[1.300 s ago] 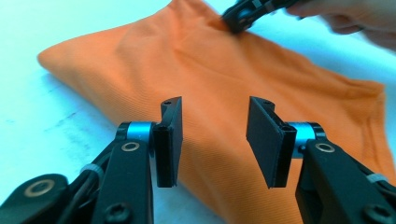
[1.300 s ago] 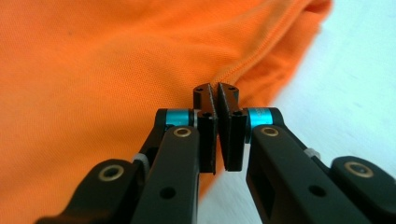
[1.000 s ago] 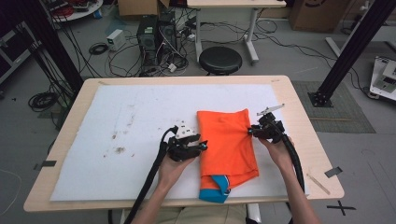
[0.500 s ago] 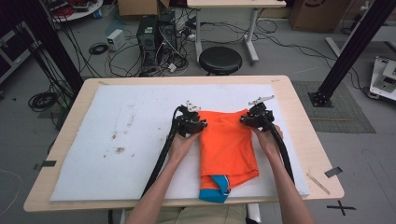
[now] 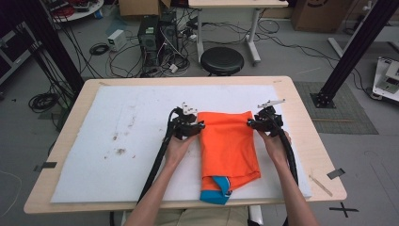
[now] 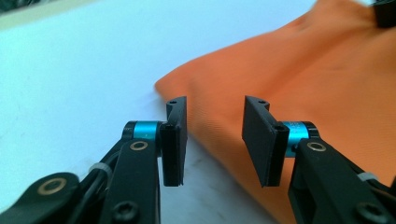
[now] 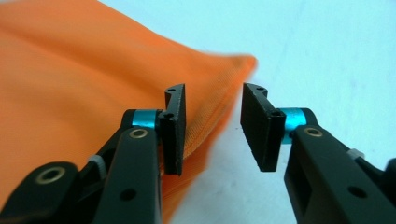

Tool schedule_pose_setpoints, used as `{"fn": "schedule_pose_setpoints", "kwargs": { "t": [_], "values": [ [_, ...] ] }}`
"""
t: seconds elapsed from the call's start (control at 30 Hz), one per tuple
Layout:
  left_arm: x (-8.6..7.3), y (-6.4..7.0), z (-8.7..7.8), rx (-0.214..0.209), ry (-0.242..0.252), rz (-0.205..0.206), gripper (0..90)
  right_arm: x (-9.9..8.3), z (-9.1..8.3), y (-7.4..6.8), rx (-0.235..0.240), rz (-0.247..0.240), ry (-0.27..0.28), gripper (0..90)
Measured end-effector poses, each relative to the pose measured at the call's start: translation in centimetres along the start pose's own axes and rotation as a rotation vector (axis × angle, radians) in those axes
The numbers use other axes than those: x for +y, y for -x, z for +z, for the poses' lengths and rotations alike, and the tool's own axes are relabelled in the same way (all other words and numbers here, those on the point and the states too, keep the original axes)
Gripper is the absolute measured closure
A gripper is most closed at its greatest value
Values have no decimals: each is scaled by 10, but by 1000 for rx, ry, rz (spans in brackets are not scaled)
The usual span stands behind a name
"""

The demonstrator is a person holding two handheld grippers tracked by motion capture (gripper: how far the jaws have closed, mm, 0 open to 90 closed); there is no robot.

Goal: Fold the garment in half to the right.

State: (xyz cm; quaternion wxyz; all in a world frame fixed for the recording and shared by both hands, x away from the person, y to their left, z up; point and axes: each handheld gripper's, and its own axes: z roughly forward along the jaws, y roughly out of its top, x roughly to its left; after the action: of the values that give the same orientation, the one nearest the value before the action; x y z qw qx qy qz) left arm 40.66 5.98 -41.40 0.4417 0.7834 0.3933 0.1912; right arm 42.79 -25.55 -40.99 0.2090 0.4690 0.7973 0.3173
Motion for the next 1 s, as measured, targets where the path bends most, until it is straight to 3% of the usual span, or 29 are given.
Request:
{"fn": "schedule_pose_setpoints", "kwargs": {
  "t": [0.07, 0.13, 0.2, 0.27, 0.3, 0.4, 0.47, 0.53, 0.6, 0.67, 0.73, 0.8, 0.9, 1.0],
  "values": [
    [-2, 6, -12, -69, 26, 12, 604, -2, -15, -12, 48, -31, 43, 609],
    [-6, 14, -19, -143, 24, 39, 606, -6, -24, -29, 114, -89, 27, 596],
    [-13, 21, -22, -154, -11, 74, 606, -13, -27, -46, 113, -158, 8, 596],
    [-20, 24, -20, -162, -41, 81, 605, -21, -26, -55, 83, -187, -15, 597],
    [-23, 24, -18, -182, -59, 81, 605, -24, -23, -56, 76, -190, -38, 600],
    [-31, 24, -12, -180, -85, 80, 605, -36, -13, -49, 96, -155, -99, 639],
    [-33, 23, -11, -164, -98, 86, 604, -45, -16, -39, 120, -87, -55, 691],
    [-33, 22, -11, -158, -111, 99, 602, -53, -19, -27, 151, -20, -36, 682],
    [-31, 22, -16, -142, -114, 98, 593, -57, -24, -22, 130, 1, -35, 652],
    [-29, 25, -27, -150, -64, 91, 584, -59, -29, -21, 106, 0, -37, 609],
    [-28, 29, -39, -203, -9, 83, 583, -59, -40, -25, 82, -6, -8, 587],
    [-30, 36, -48, -241, 5, 110, 582, -60, -53, -33, 107, -30, 49, 575],
    [-38, 50, -54, -289, -21, 168, 580, -64, -67, -53, 174, -78, 77, 574],
    [-49, 58, -54, -318, -64, 191, 579, -76, -64, -68, 221, -128, 15, 600]
  ]
}}
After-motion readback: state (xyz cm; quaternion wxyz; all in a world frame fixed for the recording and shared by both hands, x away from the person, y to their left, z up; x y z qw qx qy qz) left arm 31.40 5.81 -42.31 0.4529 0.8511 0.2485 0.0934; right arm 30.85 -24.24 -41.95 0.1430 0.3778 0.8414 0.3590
